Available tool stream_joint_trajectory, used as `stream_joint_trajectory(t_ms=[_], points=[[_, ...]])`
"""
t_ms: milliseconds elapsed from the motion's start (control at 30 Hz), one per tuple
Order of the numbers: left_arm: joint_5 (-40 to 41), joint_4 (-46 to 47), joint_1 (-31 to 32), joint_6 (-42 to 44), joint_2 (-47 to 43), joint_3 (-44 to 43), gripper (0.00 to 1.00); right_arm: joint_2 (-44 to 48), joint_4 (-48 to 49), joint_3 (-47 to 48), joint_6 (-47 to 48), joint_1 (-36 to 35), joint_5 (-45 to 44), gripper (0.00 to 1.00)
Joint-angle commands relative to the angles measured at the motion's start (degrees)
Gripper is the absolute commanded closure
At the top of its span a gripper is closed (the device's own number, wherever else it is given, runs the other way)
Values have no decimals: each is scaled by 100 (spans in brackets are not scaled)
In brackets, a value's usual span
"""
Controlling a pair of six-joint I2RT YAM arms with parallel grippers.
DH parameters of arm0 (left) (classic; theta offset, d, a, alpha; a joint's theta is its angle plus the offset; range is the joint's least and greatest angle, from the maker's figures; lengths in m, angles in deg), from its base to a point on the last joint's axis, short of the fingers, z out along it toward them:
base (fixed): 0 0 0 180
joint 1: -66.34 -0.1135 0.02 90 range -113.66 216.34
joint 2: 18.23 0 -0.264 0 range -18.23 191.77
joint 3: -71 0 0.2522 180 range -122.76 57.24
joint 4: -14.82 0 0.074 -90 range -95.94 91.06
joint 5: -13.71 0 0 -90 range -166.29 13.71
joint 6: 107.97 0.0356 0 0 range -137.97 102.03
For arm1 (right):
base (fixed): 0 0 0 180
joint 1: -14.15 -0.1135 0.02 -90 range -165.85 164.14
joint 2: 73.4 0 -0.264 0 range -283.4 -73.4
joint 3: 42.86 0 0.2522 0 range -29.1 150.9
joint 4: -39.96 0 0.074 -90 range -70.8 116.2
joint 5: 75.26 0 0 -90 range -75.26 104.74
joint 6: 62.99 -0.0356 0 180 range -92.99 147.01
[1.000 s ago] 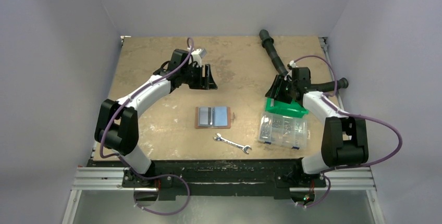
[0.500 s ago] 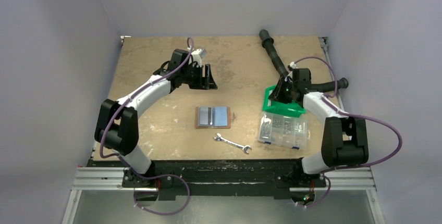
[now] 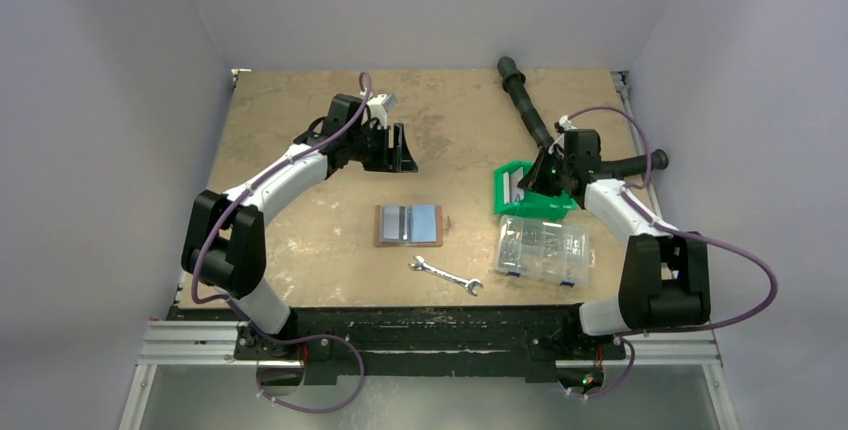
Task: Put the credit cards into the card holder
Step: Pick up the credit card from the storage box.
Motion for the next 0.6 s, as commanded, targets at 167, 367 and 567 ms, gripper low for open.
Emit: stream_joint_trajectory(t_ms=[167,367,567], points=[[-119,142,6,83,-98,28,38,405,-410,258,151,12,-404,100],[-132,168,6,69,-150,43,37,920,-728,525,459,-1,-1034,100],[-491,444,6,-89,-247,135,35,1336,-134,414,377,-45,701,100]])
